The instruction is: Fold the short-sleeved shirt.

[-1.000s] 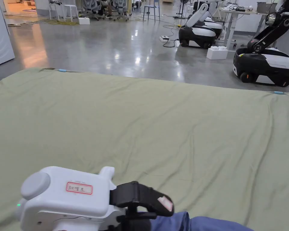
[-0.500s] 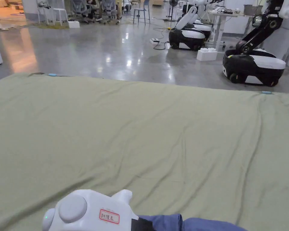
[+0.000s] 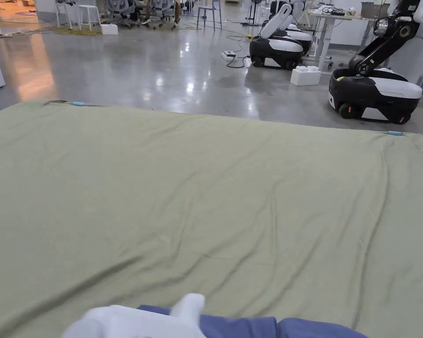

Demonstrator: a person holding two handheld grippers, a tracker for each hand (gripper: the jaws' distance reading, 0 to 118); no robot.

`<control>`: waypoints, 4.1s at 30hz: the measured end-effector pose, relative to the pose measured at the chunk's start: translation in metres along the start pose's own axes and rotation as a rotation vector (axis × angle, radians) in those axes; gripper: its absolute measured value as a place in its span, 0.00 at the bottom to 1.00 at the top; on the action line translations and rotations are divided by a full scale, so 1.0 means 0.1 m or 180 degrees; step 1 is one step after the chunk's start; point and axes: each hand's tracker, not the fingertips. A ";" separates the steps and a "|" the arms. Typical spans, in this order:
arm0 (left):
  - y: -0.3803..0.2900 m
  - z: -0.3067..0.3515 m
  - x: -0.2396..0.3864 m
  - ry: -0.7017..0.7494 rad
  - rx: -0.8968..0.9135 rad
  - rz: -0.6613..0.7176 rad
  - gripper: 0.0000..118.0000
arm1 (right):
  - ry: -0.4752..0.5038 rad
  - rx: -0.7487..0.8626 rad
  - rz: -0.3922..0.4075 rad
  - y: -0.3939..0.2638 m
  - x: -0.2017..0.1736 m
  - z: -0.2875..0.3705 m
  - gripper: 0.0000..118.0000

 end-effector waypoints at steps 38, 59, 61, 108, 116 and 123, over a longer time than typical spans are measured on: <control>-0.18 1.83 -1.13 0.0742 0.1051 0.1121 0.15 | 0.0135 -0.0009 0.0186 0.23 -0.50 0.00 0.02; 0.30 -0.32 0.08 0.1675 0.0113 -0.0148 0.19 | 0.0207 -0.0087 -0.0176 0.08 -0.01 0.02 0.02; 0.26 -0.43 0.17 0.1465 0.0119 -0.0184 0.52 | 0.0084 -0.0079 -0.0176 0.07 0.05 0.01 0.02; -0.37 0.95 -0.50 0.0555 0.1145 0.0548 0.64 | 0.1023 -0.1510 0.0770 0.40 -1.25 -1.99 0.02; -0.04 0.26 -0.77 0.0755 0.0339 0.0374 0.74 | 0.1009 -0.1467 0.0670 0.41 -1.27 -1.91 0.02; -0.11 -0.19 -0.58 0.1099 0.0354 -0.0675 0.73 | 0.1013 -0.1370 0.0556 0.42 -1.26 -1.74 0.02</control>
